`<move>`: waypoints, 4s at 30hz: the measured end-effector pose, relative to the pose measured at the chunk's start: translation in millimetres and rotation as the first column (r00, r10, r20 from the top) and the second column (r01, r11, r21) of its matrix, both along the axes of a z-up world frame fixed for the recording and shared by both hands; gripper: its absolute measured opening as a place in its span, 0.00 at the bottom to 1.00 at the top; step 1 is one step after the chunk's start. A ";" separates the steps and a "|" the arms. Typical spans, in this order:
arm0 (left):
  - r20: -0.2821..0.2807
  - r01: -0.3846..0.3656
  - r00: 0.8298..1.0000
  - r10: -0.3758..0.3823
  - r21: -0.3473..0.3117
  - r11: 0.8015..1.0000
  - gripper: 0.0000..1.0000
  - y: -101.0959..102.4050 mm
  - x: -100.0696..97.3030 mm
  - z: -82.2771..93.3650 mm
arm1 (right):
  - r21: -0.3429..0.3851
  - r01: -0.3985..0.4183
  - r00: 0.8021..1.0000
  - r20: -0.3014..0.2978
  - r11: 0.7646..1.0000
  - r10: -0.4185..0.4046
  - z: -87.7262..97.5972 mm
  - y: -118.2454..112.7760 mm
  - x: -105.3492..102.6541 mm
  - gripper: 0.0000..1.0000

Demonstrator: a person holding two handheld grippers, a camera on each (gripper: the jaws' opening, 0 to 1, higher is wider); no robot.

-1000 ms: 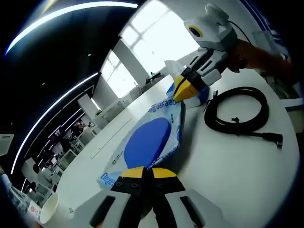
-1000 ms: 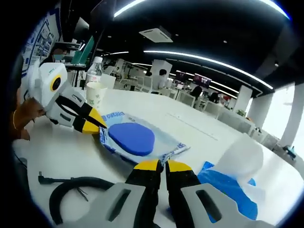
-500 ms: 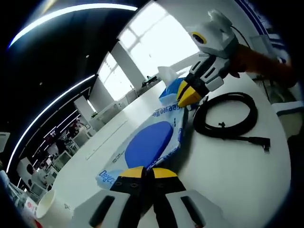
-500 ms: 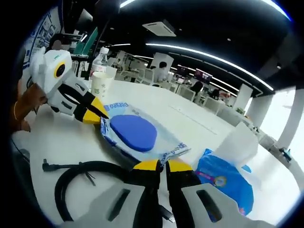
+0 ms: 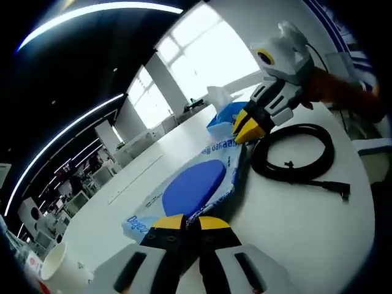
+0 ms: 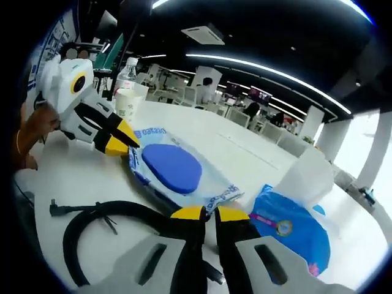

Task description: Arrange the tabletop items into an orderly group along one side of the table until the central work area is clear of visible clutter.

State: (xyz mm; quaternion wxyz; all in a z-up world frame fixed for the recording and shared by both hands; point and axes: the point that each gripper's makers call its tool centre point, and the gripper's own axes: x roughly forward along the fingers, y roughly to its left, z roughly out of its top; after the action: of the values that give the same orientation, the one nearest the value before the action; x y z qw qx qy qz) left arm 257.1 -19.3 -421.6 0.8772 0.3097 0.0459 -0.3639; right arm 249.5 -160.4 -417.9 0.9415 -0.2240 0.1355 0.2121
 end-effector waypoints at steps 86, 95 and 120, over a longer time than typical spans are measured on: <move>-0.020 -0.500 0.841 0.540 -0.409 0.763 0.50 159.5 27.9 49.2 | 0.311 -0.320 0.913 0.353 0.895 0.204 59.7 41.7 -30.7 0.27; -0.074 -0.484 0.862 0.502 -0.416 0.770 0.50 152.7 30.9 38.0 | 0.307 -0.316 0.915 0.349 0.898 0.203 58.8 41.7 -30.9 0.27; -0.156 -0.458 0.887 0.435 -0.407 0.790 0.54 135.6 63.7 22.3 | 0.309 -0.297 0.915 0.364 0.904 0.176 61.6 35.6 -29.2 0.26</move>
State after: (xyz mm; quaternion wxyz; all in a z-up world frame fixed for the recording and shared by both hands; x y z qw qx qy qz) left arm 320.8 116.3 -399.3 0.9830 0.0778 0.0594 -0.1556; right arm 220.3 -124.8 -356.3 0.9423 -0.0961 -0.0921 0.3072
